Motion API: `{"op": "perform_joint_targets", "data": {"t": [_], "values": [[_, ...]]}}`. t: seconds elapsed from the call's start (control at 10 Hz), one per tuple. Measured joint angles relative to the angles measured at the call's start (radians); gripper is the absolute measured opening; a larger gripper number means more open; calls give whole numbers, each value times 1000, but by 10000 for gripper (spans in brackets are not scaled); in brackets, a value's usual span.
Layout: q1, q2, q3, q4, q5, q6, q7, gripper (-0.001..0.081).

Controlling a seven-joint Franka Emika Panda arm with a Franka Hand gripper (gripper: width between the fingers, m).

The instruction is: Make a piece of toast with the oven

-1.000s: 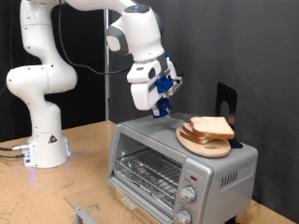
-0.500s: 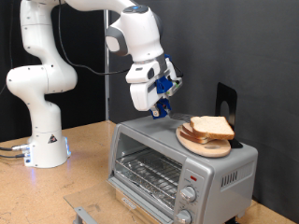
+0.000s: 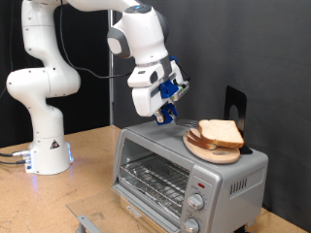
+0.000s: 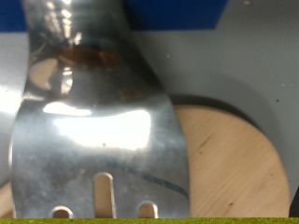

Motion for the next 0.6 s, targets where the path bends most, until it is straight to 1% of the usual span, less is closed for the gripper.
{"op": "perform_joint_targets", "data": {"t": [0.6], "values": [[-19, 43, -1, 38, -16, 1, 0, 491]]}}
